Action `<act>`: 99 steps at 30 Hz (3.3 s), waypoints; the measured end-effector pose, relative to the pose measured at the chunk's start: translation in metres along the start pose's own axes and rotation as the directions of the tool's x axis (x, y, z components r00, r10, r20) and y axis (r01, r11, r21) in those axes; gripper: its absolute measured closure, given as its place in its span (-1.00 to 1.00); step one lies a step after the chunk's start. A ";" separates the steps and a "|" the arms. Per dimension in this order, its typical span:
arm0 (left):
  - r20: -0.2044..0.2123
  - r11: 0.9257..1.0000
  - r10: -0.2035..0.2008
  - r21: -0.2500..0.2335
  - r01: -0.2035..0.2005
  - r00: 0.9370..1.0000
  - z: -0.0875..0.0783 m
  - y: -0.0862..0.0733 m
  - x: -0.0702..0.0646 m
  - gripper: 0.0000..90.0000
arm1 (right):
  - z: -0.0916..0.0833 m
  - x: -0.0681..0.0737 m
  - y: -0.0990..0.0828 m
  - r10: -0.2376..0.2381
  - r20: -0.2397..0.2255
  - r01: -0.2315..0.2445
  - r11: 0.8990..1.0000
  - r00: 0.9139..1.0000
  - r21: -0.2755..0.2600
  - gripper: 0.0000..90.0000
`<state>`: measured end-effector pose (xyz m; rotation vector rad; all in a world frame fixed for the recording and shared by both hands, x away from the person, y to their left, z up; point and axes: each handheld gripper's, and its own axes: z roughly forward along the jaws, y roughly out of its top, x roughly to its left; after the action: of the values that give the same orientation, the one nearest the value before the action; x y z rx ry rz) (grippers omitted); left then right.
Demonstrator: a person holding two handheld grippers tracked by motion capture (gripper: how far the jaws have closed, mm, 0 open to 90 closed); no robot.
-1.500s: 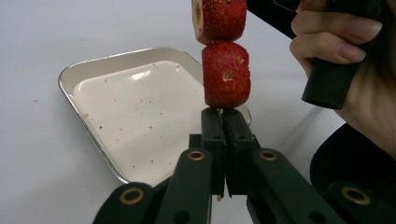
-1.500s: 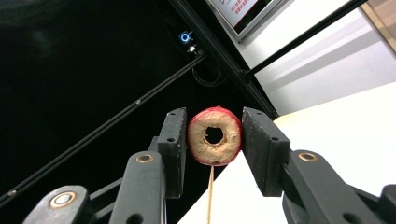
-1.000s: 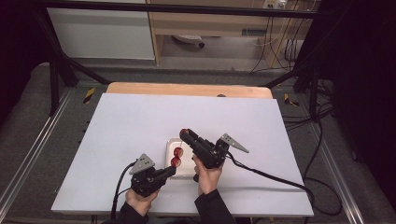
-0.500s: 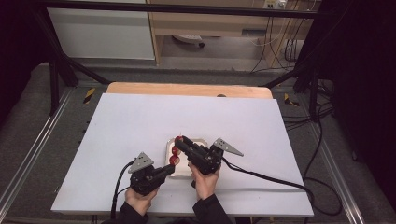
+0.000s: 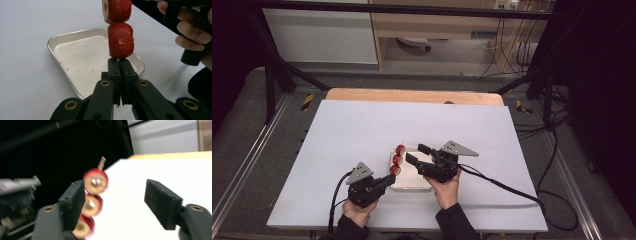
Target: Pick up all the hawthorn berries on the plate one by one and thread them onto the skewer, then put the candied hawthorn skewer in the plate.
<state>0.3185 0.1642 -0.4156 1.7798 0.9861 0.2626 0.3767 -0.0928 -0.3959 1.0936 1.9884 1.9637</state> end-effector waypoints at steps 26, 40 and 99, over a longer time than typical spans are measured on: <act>0.003 0.993 0.078 0.092 -0.078 0.997 0.003 0.034 0.016 0.95 | -0.080 -0.076 -0.027 -0.241 0.101 0.177 0.888 0.965 0.425 -0.99; -0.004 0.964 0.142 0.230 -0.137 0.990 0.032 0.056 0.015 0.95 | -0.116 -0.093 -0.031 -0.215 0.153 0.140 0.907 0.964 0.396 -0.99; 0.001 0.931 0.197 0.314 -0.188 0.980 0.004 0.026 0.050 -0.50 | -0.132 -0.095 -0.031 -0.206 0.165 0.134 0.920 0.965 0.367 -0.99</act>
<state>0.3658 0.1940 -0.4082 2.1741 0.9118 0.2675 0.3592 -0.2508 -0.4421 1.0914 2.2880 1.3827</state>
